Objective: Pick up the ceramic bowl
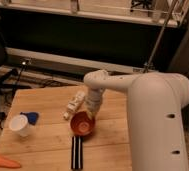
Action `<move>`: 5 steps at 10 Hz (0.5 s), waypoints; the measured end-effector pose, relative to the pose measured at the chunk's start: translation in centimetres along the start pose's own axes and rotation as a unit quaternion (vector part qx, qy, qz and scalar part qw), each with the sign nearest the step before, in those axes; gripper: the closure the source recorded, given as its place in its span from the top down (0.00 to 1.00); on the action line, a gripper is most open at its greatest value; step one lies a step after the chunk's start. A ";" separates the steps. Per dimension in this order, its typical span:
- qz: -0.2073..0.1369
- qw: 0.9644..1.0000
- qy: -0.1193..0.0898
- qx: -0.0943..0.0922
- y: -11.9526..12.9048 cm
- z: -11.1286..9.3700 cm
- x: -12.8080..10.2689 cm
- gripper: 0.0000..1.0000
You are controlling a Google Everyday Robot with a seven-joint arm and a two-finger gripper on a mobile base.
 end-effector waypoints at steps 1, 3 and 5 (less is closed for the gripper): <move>-0.011 1.000 -0.024 0.006 0.2 -1.7 -1.2 0.04; -0.024 0.995 -0.101 0.006 0.8 -7.6 -3.0 0.00; -0.026 0.992 -0.127 0.006 0.7 -9.7 -3.2 0.00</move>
